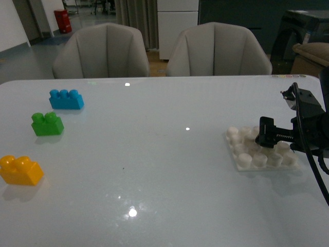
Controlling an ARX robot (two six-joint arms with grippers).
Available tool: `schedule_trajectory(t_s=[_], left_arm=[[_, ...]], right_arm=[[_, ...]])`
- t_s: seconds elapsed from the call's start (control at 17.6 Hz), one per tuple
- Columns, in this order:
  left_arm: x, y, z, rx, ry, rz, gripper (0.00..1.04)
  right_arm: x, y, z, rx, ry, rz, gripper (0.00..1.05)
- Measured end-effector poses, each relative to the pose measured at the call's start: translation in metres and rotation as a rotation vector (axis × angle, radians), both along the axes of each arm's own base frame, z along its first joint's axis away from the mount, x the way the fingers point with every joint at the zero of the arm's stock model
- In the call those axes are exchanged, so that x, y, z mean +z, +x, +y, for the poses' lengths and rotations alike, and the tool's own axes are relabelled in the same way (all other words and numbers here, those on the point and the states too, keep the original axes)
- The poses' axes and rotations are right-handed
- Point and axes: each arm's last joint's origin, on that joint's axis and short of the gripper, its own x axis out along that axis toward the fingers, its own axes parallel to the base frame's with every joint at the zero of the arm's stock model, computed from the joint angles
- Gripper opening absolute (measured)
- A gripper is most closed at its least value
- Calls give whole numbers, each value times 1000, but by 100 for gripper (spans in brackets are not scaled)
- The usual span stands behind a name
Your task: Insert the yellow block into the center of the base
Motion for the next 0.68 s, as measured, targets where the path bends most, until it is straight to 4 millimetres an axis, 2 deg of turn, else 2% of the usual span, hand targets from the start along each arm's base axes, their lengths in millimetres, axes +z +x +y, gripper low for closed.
schedule_trajectory(t_s=[0.28, 0.46, 0.68], left_arm=[[0, 0, 0, 0, 0, 0, 98], [0, 0, 0, 0, 0, 0, 98], [0, 0, 0, 0, 0, 0, 98]], right_arm=[[-2, -2, 9, 2, 7, 3, 98], [-3, -4, 26, 32, 8, 4, 98], [-2, -5, 35, 50, 9, 4, 98]])
